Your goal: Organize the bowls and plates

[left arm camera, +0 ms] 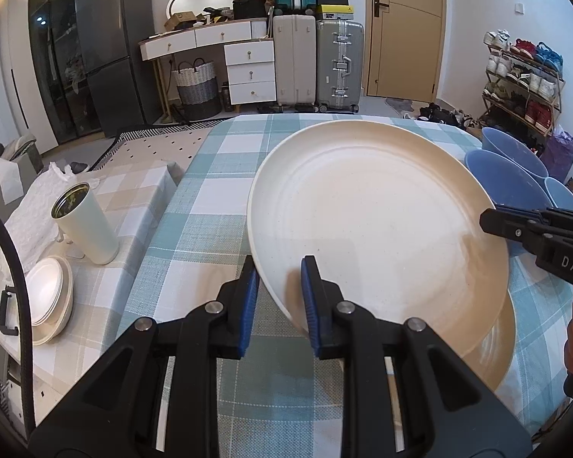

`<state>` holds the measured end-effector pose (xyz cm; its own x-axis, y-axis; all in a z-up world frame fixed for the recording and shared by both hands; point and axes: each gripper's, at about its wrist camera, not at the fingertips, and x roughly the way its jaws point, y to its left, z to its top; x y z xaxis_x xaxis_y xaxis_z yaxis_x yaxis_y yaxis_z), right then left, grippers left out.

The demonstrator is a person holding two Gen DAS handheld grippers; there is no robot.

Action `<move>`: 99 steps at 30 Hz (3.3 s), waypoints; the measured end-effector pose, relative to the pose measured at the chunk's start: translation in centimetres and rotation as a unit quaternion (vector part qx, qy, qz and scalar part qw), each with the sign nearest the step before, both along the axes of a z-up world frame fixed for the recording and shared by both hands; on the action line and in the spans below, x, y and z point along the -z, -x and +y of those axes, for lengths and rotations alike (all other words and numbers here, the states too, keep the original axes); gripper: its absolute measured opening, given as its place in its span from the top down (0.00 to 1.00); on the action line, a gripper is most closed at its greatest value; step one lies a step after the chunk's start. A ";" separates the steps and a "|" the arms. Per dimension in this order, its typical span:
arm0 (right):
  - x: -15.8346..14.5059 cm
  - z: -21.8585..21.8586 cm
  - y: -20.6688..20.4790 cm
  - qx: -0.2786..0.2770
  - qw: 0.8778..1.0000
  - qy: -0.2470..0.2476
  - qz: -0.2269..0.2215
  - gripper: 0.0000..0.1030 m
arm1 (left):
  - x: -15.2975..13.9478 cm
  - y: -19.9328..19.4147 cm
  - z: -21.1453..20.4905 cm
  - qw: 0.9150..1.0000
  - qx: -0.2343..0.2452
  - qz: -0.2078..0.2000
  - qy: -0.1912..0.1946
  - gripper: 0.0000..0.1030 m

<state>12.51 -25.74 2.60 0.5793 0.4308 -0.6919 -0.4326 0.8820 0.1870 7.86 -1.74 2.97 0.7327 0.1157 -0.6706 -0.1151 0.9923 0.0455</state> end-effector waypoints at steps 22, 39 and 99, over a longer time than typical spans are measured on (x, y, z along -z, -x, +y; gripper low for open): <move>0.6 -4.0 3.2 0.025 1.000 0.003 0.015 0.86 | 0.0 1.3 -3.5 0.999 0.044 0.007 -0.017 0.81; 2.2 -5.1 5.0 0.026 0.999 0.008 0.037 0.86 | 2.2 2.2 -3.9 0.998 0.054 0.026 -0.017 0.81; 5.8 -2.7 6.9 0.036 0.994 0.099 0.038 0.84 | 7.3 1.6 -6.0 0.991 0.073 0.076 -0.082 0.77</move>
<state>5.65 -28.43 -3.21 0.5459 0.2413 -0.8024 -0.3587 0.9327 0.0365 6.21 -7.70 -4.34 0.6414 0.1324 -0.7557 0.0500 0.9757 0.2134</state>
